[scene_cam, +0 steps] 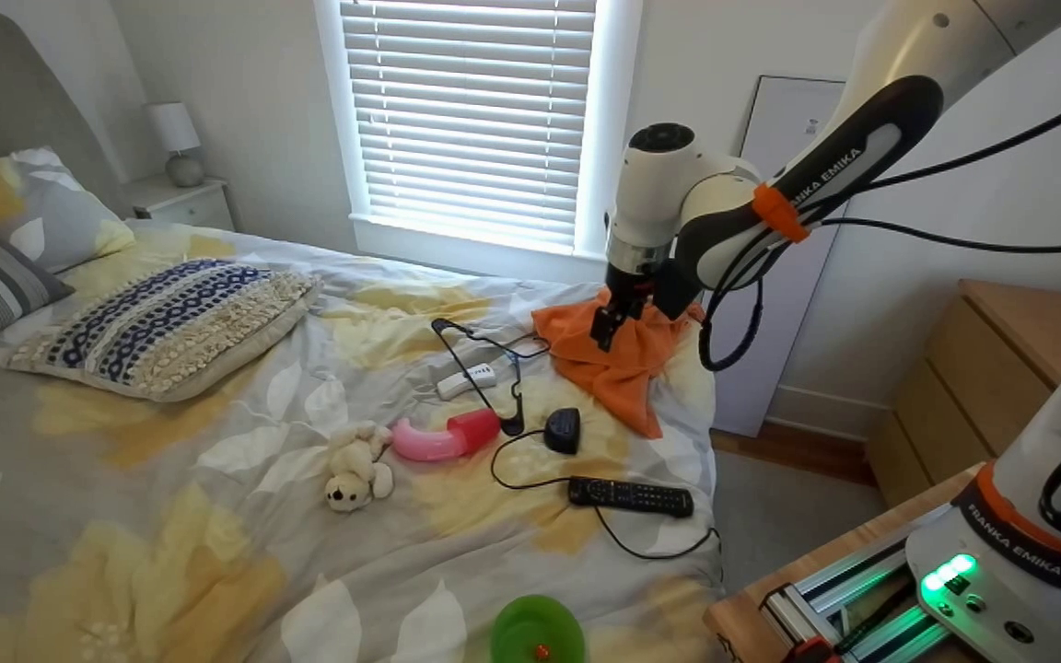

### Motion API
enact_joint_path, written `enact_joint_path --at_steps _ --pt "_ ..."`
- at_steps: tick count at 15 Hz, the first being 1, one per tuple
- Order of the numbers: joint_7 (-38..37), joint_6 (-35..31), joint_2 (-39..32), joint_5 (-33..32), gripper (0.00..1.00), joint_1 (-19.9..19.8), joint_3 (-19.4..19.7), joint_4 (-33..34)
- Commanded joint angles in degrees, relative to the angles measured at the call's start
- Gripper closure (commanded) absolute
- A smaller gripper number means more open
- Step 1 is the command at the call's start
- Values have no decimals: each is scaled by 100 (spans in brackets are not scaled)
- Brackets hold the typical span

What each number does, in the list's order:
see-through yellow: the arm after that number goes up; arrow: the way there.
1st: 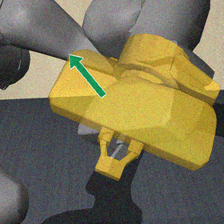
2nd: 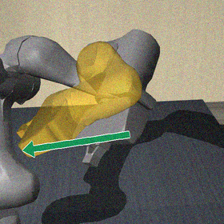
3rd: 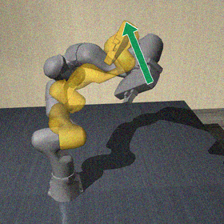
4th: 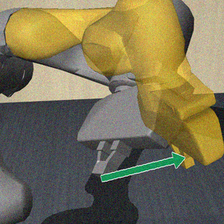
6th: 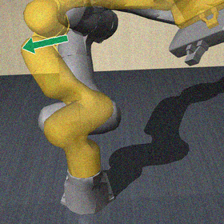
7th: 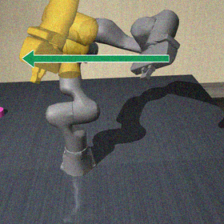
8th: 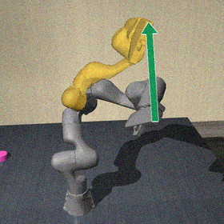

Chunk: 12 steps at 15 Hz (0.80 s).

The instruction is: Press a button on the bedside alarm clock radio that is on the bed

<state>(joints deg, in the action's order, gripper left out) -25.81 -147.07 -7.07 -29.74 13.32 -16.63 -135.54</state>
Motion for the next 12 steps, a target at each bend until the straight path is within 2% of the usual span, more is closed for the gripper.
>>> enact_joint_path --at_steps 1,3,10,11,12 --pt "43 -5 13 56 0 196 195 -2" --pt "107 -38 -51 78 0 203 204 33" --pt "320 -503 -1027 -14 0 577 344 536" --pt "303 -587 -1157 -31 25 651 414 615" --pt "241 -609 -1282 -117 26 756 530 717"
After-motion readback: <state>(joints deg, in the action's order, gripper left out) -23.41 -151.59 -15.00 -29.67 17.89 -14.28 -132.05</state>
